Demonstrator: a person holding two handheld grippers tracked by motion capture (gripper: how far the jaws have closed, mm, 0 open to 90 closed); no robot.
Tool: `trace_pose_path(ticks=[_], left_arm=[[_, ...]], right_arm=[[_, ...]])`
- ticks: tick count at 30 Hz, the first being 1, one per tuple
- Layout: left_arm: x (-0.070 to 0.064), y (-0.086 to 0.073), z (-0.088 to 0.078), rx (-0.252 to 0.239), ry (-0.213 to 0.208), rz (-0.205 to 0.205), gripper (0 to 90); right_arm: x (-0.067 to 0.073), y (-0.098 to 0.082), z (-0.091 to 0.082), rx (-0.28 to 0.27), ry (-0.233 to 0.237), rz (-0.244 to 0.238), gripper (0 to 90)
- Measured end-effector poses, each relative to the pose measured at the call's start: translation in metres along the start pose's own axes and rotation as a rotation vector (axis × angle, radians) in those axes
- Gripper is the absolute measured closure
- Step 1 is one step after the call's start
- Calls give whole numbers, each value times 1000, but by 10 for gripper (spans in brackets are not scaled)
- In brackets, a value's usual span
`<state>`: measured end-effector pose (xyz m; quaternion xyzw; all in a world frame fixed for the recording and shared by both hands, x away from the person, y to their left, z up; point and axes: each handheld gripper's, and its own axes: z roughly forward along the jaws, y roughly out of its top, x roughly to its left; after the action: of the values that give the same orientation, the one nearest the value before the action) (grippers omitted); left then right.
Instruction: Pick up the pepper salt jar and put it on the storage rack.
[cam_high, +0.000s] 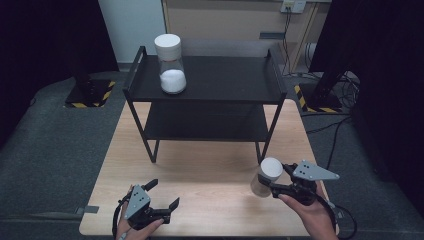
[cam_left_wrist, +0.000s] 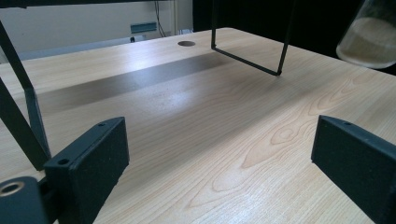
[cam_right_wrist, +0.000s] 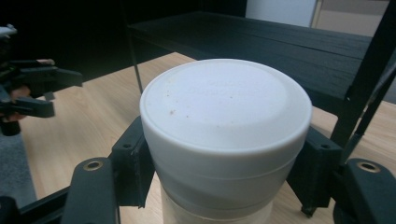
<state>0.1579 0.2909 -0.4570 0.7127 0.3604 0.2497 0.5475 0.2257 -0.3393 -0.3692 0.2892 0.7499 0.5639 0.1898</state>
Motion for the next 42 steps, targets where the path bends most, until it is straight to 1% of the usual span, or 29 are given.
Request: trace_pose_path(ticks=[11,13,19,22,32,42], left_arm=[[0,0,0,0,2,-2,29],[1,1,0,0,0,-1,29],[0,1,0,0,-2,0,29],[0,1,0,0,-2,-1,29],[0,1,1,5,-4,5,29],[0,1,1,8,-8,0,30]], right_arm=[[-4,15,-8,3,24,-8,349],[-5,18,-8,8,31,-19,349],[-8,26,-9,11,61,-28,349],[-10,29,-9,4,72,-23,349],[-17,42,-8,5,100,-29,349],[-19,61,-5,8,127,-56,349]])
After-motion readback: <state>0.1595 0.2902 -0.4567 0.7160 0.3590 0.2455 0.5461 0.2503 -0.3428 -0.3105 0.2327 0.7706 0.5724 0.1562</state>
